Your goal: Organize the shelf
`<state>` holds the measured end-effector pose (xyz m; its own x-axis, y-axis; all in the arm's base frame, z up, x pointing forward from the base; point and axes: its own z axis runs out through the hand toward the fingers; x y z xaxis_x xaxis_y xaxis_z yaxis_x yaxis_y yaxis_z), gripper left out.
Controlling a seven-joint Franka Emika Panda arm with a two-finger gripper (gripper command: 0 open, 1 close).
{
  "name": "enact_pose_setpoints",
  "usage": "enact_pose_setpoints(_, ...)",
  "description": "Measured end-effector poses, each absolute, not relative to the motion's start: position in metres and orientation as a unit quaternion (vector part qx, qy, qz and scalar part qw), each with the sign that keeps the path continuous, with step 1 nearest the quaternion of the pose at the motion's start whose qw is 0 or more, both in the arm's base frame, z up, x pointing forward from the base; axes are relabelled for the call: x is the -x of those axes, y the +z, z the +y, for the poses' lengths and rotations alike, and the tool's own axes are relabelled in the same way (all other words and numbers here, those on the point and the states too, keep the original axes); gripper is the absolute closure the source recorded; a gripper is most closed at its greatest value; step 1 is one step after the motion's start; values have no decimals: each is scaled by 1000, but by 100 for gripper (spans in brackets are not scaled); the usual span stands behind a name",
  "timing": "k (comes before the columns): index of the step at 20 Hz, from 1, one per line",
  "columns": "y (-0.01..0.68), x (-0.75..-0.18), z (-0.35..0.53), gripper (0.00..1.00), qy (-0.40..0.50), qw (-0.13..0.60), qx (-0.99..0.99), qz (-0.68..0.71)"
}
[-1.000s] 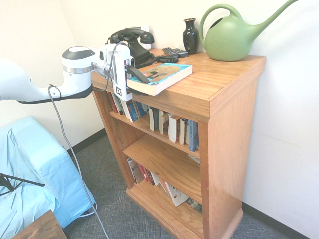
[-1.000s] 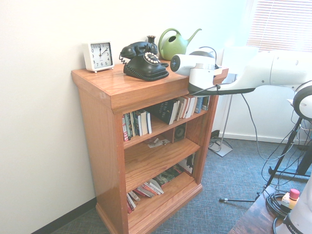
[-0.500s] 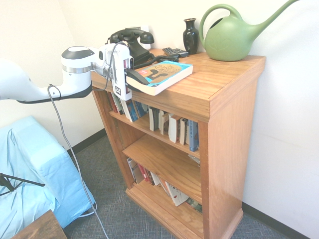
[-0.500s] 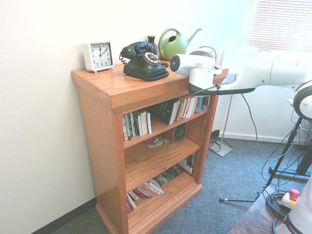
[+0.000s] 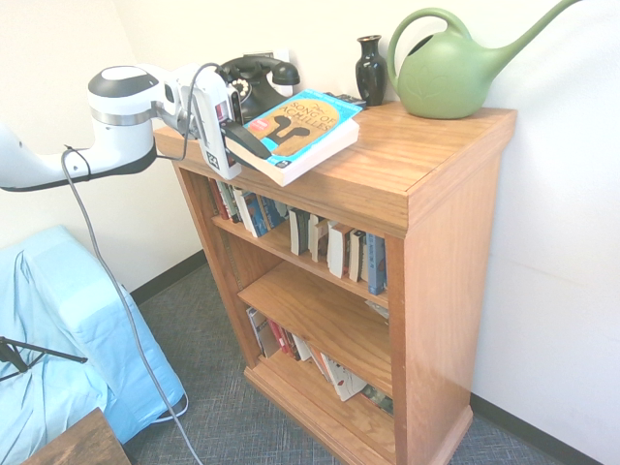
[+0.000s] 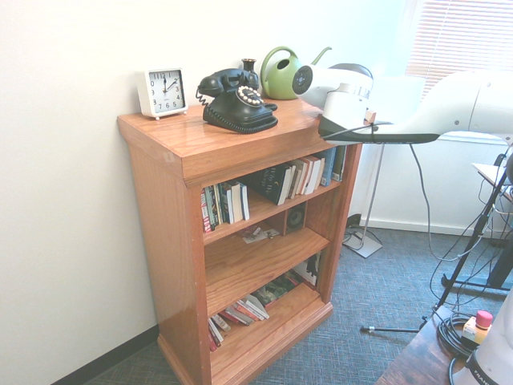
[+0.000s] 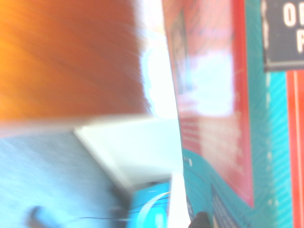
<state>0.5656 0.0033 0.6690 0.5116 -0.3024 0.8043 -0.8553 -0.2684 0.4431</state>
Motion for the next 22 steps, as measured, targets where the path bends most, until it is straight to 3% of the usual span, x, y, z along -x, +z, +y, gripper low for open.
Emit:
enact_pose_setpoints(10, 682, -431, -4, 100, 326, 250, -805, -428)
enact_pose_setpoints(13, 654, -398, 10, 100, 324, 188, -829, -416)
enact_pose_setpoints(22, 537, -329, 44, 100, 303, 95, -872, -372)
